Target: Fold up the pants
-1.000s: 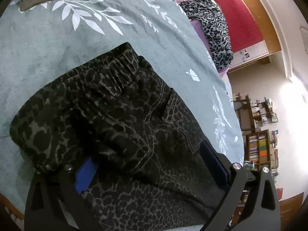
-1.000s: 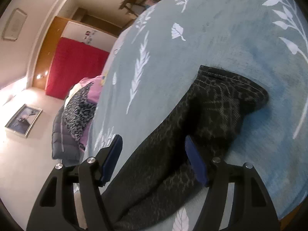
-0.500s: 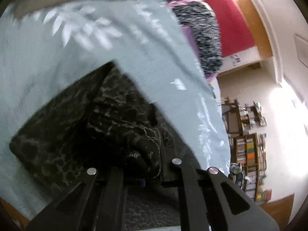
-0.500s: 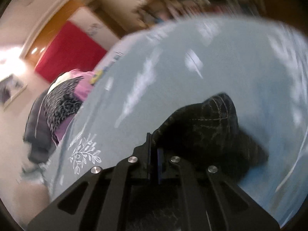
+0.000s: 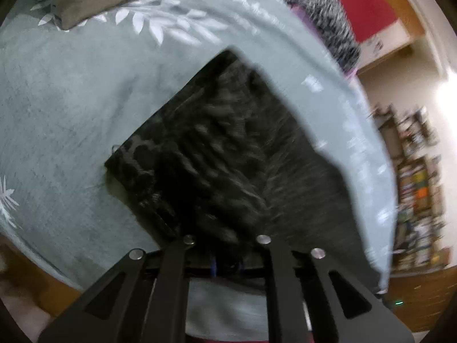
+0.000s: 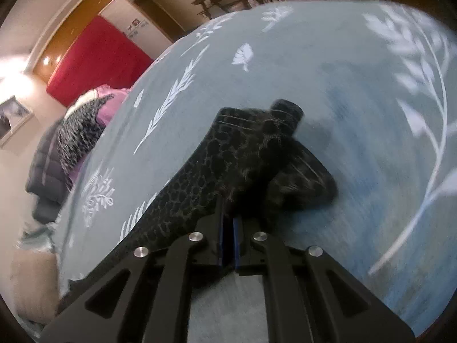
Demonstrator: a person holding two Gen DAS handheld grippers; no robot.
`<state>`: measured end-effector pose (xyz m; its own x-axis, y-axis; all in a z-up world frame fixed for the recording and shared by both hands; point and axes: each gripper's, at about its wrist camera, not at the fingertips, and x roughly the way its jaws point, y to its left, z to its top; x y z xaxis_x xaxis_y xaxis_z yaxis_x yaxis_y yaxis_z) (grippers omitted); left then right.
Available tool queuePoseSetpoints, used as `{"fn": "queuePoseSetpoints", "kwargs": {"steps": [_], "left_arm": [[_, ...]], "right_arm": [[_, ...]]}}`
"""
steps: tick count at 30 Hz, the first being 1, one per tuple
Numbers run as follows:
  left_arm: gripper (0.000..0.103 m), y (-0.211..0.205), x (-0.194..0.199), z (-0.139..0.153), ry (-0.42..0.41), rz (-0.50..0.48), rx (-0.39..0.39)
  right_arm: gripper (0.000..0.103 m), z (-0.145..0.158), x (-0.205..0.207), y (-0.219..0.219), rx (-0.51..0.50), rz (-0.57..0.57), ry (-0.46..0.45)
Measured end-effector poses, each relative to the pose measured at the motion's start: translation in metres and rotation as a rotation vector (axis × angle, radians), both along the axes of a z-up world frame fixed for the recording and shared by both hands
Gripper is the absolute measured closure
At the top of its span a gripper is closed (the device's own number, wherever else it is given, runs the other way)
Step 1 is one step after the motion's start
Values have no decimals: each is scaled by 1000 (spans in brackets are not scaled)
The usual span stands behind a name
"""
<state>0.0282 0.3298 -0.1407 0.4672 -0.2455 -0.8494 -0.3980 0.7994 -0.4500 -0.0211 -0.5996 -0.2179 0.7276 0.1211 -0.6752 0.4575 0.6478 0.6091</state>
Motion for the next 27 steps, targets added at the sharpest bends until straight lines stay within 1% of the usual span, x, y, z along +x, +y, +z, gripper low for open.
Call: {"fn": "queuePoseSetpoints", "kwargs": {"steps": [1, 2, 3, 4, 5, 6, 8, 10, 12, 13, 15, 17, 19, 20, 21, 22, 24, 26, 27], "left_arm": [[91, -3, 1, -2, -4, -23, 30], [90, -6, 2, 1, -13, -37, 63], [85, -9, 2, 6, -26, -40, 88], [71, -11, 2, 12, -40, -41, 117], [62, -11, 0, 17, -56, -45, 133], [49, -10, -1, 20, -72, -49, 137], [48, -5, -5, 27, -85, -40, 149], [48, 4, -12, 30, -84, -32, 158], [48, 9, -20, 36, -99, -10, 141], [45, 14, -26, 42, -99, 20, 167], [40, 15, -24, 52, -97, 40, 227], [40, 18, -29, 63, -108, 61, 290], [40, 10, -26, 73, -128, 38, 354], [40, 6, -24, 76, -137, 26, 372], [40, -3, -18, 80, -153, 4, 384], [40, -8, -13, 82, -163, -13, 385], [40, -26, 2, 86, -189, -52, 388], [40, -45, 13, 89, -222, -97, 386], [39, -55, 20, 89, -236, -126, 392]], "right_arm": [[98, 1, 0, 0, -2, 2, 3], [93, 3, 2, 1, -9, 8, 4], [89, 5, 4, 0, -15, 14, 6], [87, 7, 5, 0, -14, 19, 1], [81, 8, 5, -3, -9, 24, -9], [70, 10, 8, -2, -4, 32, -18], [63, 14, 11, -1, -14, 41, -26], [63, 18, 12, -2, -31, 30, -24], [63, 17, 8, -7, -33, 0, -22], [63, 18, 7, -9, -36, -17, -20], [63, 21, 7, -11, -67, -54, -12], [63, 29, 6, -8, -176, -102, 40], [63, 40, 5, 0, -302, -152, 86], [61, 44, 5, 4, -337, -171, 99], [56, 50, 3, 8, -370, -180, 97], [54, 55, 2, 13, -395, -181, 80], [46, 70, -1, 26, -483, -188, 53], [41, 81, -1, 39, -557, -169, 21], [41, 83, 0, 42, -565, -158, 16]]}}
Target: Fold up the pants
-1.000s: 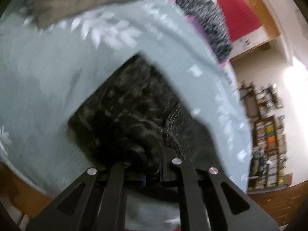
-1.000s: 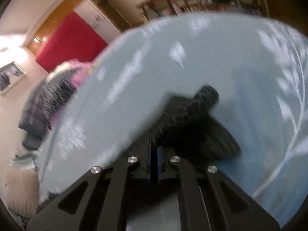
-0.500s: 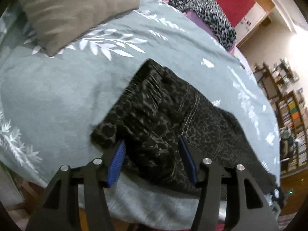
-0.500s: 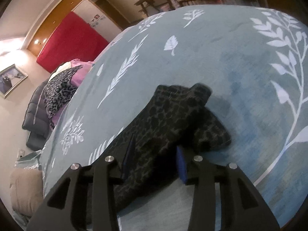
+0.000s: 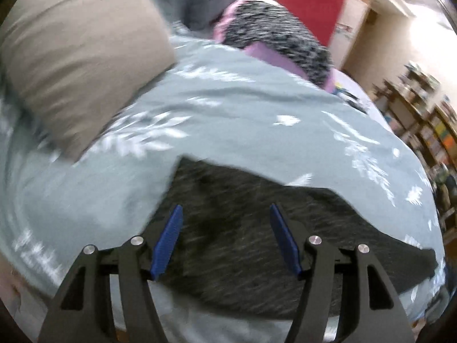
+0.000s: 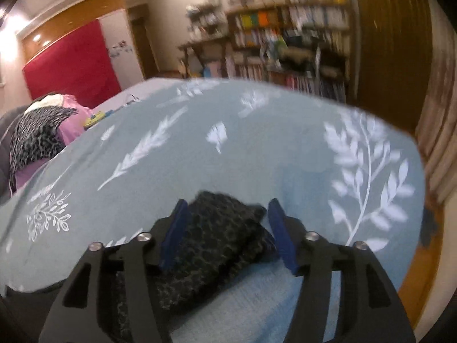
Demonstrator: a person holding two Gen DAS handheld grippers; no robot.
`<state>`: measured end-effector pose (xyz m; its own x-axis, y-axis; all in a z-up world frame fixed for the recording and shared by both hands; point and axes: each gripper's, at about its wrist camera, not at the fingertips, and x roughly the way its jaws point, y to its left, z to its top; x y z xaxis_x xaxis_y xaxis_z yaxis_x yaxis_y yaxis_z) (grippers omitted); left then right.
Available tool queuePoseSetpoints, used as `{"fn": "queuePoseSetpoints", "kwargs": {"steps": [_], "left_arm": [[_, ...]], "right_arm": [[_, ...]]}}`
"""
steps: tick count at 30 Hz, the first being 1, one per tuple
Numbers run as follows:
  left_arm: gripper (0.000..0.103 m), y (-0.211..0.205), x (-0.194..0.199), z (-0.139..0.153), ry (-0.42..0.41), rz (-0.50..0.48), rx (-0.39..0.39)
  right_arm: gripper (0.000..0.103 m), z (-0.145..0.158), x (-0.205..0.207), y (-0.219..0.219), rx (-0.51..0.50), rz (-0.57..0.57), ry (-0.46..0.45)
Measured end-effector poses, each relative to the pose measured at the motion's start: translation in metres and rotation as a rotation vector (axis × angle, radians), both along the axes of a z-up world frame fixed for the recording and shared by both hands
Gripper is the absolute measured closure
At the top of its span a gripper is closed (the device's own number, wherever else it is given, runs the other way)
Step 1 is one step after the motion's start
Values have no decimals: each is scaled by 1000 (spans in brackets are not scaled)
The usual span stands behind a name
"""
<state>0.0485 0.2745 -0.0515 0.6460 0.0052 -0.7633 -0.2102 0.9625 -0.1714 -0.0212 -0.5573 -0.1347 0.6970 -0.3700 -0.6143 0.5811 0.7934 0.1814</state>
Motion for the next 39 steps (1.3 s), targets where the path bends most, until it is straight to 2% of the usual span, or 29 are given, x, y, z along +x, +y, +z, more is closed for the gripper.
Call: {"fn": "queuePoseSetpoints", "kwargs": {"steps": [3, 5, 8, 11, 13, 17, 19, 21, 24, 27, 31, 36, 39], "left_arm": [[36, -28, 19, -6, -4, -98, 17], [36, -38, 29, -18, 11, -128, 17], [36, -35, 37, -43, 58, -95, 17], [36, -18, 34, -69, 112, -28, 21], [37, -9, 30, -85, 137, -22, 44], [37, -15, 24, -95, 129, -94, 140], [37, -19, 27, -92, 143, -62, 139], [37, -30, 28, -84, 132, -71, 157], [37, -61, 29, -71, 96, -157, 175], [37, -100, 32, -61, 65, -259, 152], [36, -151, 38, -55, 53, -387, 110], [36, -220, 50, -63, 58, -535, 36], [36, -261, 55, -68, 47, -614, 47]], "right_arm": [[41, -5, 11, 5, 46, 76, -4], [41, -13, 17, 7, 78, 127, 8], [41, -32, 28, 16, 91, 191, 64], [41, -57, 42, 10, 111, 206, 136], [41, -67, 48, 4, 99, 220, 142], [41, -66, 59, -4, 92, 214, 160], [41, -59, 54, -8, 111, 199, 140], [41, -49, 42, -11, 110, 181, 104], [41, -44, 21, -19, 131, 146, 82], [41, -44, 5, -24, 167, 131, 70], [41, -35, 2, -12, 171, 187, 62], [41, -22, 20, 45, 128, 420, 67], [41, -21, 33, 88, 110, 603, 93]]}}
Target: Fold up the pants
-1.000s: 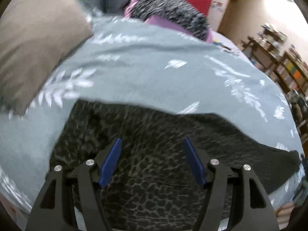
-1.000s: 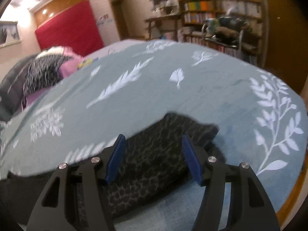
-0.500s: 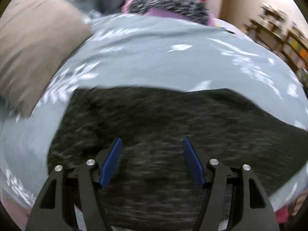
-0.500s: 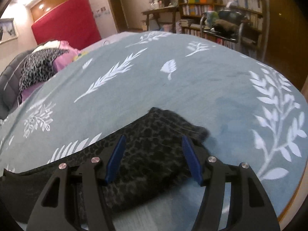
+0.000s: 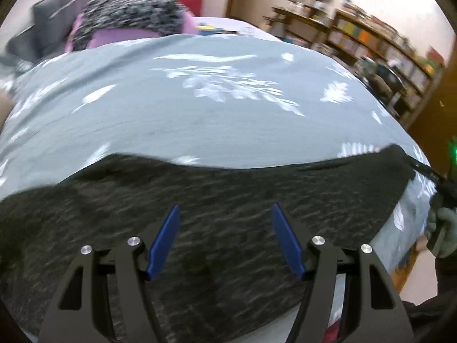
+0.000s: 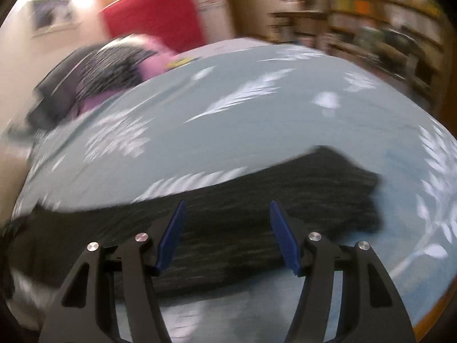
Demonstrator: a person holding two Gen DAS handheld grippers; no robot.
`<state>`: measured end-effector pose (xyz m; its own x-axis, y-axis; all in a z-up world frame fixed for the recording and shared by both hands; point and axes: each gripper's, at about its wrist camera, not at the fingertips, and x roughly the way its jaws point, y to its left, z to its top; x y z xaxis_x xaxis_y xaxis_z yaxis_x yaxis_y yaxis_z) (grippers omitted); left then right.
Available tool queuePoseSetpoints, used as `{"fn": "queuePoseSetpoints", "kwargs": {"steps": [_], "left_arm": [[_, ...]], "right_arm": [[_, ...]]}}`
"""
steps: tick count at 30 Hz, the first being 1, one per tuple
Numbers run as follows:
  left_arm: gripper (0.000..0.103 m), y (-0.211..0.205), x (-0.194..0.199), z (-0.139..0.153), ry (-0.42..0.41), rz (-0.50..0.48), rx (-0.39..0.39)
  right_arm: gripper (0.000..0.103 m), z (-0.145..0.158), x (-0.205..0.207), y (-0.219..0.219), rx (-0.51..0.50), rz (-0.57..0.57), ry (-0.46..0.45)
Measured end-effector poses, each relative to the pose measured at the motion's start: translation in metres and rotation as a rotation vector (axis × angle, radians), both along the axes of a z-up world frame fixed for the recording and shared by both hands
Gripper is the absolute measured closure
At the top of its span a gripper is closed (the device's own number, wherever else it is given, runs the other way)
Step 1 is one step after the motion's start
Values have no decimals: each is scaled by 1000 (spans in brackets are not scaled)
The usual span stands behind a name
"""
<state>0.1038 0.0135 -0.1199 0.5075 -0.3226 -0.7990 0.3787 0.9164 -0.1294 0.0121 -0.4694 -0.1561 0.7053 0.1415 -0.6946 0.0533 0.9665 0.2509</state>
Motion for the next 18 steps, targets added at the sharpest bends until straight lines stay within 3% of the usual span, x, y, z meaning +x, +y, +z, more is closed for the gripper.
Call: {"fn": "queuePoseSetpoints", "kwargs": {"steps": [5, 7, 10, 14, 18], "left_arm": [[36, -31, 20, -16, 37, -48, -6], [36, -35, 26, -22, 51, -50, 3], [36, -36, 31, -34, 57, -44, 31], [36, -26, 46, -56, 78, 32, 47], [36, -20, 51, -60, 75, 68, 32]], "right_arm": [[41, -8, 29, 47, -26, 217, 39], [41, -18, 42, 63, -87, 271, 84], [41, -37, 57, 75, -172, 265, 154], [40, -46, 79, 72, -174, 183, 159], [40, -51, 90, 72, -168, 134, 157]]}}
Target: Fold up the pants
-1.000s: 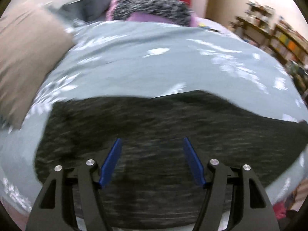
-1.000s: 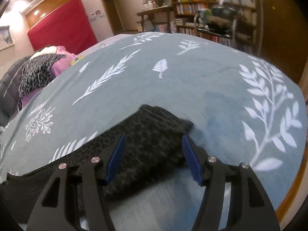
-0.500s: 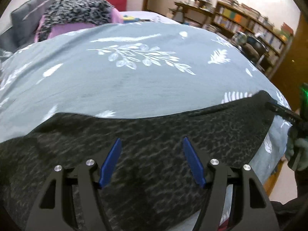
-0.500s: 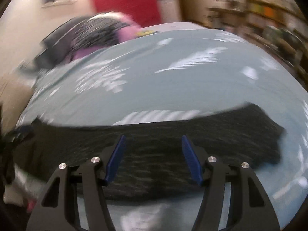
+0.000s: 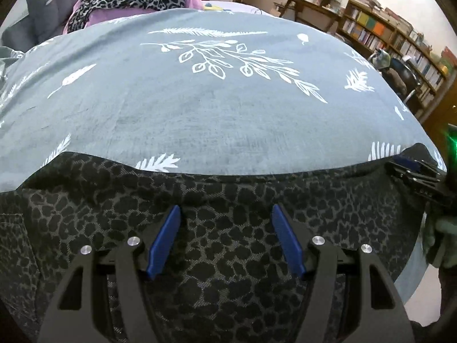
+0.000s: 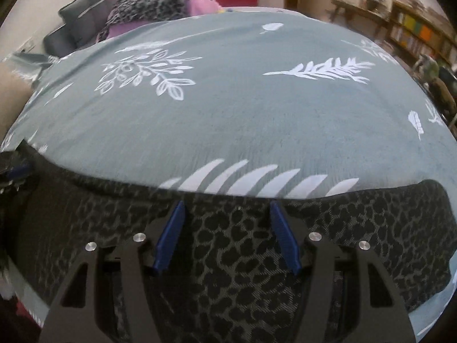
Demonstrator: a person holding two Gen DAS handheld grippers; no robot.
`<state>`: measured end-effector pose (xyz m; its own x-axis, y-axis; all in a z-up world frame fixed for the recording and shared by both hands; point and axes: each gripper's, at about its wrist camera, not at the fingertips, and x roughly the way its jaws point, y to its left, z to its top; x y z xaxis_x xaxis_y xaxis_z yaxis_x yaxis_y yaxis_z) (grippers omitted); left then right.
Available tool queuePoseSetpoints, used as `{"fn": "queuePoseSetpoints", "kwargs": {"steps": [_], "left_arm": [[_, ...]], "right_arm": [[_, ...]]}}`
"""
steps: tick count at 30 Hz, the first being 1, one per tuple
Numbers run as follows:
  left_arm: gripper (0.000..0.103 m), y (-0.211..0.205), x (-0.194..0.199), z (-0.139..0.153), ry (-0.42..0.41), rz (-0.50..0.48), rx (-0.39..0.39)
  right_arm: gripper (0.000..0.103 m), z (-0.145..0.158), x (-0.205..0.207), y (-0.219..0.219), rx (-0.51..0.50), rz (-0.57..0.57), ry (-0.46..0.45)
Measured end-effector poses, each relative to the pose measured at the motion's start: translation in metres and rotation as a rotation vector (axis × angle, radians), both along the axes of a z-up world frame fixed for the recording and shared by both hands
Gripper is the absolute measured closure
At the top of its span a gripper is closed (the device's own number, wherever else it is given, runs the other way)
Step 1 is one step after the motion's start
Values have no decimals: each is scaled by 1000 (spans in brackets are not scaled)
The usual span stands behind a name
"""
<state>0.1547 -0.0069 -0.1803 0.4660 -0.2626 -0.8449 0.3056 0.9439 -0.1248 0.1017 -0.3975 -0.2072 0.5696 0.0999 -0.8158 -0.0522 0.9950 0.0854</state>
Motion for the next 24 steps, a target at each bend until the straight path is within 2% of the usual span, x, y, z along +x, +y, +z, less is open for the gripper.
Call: {"fn": "queuePoseSetpoints", "kwargs": {"steps": [3, 7, 9, 14, 17, 21, 24], "left_arm": [[32, -8, -4, 2, -20, -20, 32], [32, -11, -7, 5, -19, -18, 31], [32, -12, -9, 8, -13, -12, 16], [31, -22, -21, 30, -48, -43, -7], [29, -32, -27, 41, -66, -72, -15], [29, -47, -36, 46, -67, -108, -28], [29, -59, -42, 47, -62, -134, -34]], "right_arm": [[40, 7, -10, -5, 25, -3, -23], [37, 27, -46, -38, 108, -110, -106], [33, 32, -71, -69, 196, -223, -135], [33, 28, -125, -146, 374, -511, -156], [33, 17, -142, -180, 517, -613, -157], [33, -1, -145, -197, 656, -669, -146], [33, -6, -138, -200, 656, -673, -162]]}}
